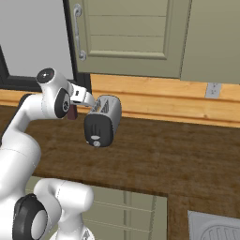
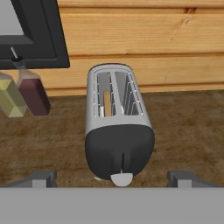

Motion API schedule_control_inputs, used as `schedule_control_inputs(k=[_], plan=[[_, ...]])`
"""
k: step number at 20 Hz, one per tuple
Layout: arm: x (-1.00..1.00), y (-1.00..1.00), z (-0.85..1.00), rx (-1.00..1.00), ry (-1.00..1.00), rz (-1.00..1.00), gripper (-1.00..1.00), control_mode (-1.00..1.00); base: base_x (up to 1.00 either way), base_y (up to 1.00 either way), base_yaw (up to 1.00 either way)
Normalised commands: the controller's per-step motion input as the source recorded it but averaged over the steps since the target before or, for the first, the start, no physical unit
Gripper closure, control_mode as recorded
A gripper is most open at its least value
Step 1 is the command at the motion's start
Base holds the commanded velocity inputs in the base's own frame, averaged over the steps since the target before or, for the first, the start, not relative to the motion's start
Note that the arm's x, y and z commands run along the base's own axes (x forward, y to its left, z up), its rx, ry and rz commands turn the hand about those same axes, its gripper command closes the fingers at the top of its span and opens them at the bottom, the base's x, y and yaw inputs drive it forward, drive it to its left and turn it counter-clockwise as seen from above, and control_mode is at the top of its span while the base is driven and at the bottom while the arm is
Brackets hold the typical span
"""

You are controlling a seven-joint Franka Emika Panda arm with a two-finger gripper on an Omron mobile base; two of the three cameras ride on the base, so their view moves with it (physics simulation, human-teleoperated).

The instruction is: Start the toaster. Once the lever pops up, take the bread to the plate on the dining counter.

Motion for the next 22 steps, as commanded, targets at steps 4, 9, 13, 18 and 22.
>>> schedule_control_inputs(k=[4, 9, 13, 18, 22], plan=[[0.00, 0.00, 0.00, 0.00, 0.00, 0.00, -1.00, -1.00, 0.00, 0.00, 0.00], [0.00, 0.00, 0.00, 0.00, 0.00, 0.00, -1.00, -1.00, 0.00, 0.00, 0.00], [0.00, 0.00, 0.00, 0.00, 0.00, 0.00, -1.00, -1.00, 0.00, 0.00, 0.00], [0.00, 0.00, 0.00, 0.00, 0.00, 0.00, -1.00, -1.00, 0.00, 0.00, 0.00], [0.00, 0.00, 0.00, 0.00, 0.00, 0.00, -1.00, -1.00, 0.00, 0.00, 0.00]])
